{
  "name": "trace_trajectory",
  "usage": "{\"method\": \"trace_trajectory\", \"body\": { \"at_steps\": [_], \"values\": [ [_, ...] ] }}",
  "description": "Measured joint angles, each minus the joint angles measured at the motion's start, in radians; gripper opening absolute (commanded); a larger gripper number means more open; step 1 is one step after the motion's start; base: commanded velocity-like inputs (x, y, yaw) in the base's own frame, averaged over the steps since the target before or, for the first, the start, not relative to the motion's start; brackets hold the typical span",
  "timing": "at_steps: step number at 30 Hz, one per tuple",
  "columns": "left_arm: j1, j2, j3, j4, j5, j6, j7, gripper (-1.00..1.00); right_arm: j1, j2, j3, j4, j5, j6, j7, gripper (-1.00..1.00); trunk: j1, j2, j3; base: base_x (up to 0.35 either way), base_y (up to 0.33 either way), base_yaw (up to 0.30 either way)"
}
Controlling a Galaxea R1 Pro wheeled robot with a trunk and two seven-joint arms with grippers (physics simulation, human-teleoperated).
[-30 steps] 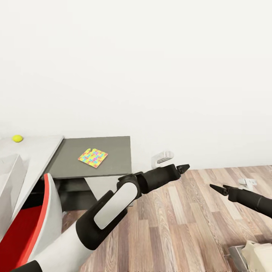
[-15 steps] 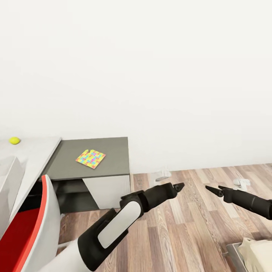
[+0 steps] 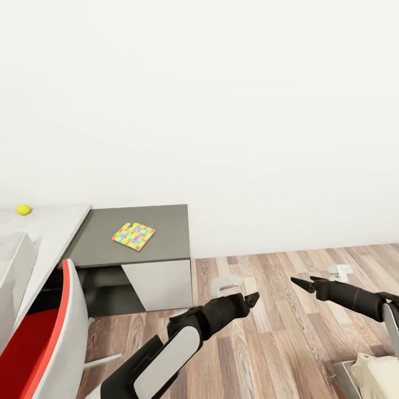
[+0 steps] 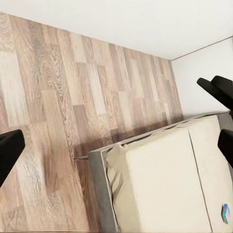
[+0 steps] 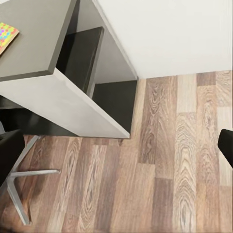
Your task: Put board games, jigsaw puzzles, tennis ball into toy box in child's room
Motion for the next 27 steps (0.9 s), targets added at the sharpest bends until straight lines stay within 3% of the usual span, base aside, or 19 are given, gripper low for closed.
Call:
{"method": "trace_trajectory", "body": {
  "at_steps": [16, 27],
  "values": [
    [0.064, 0.036, -0.004, 0.001, -0.016, -0.068, -0.001, 1.0, 0.005, 0.002, 0.012, 0.012, 0.0, 0.0, -0.036, 1.0, 0.0, 0.0, 0.026, -0.019, 0.0, 0.0],
    [0.072, 0.04, -0.008, 0.012, -0.031, -0.082, 0.0, 1.0, 0.006, 0.004, 0.04, 0.013, -0.001, 0.002, -0.04, 1.0, 0.001, 0.0, 0.044, -0.246, 0.0, 0.0]
  ]
}}
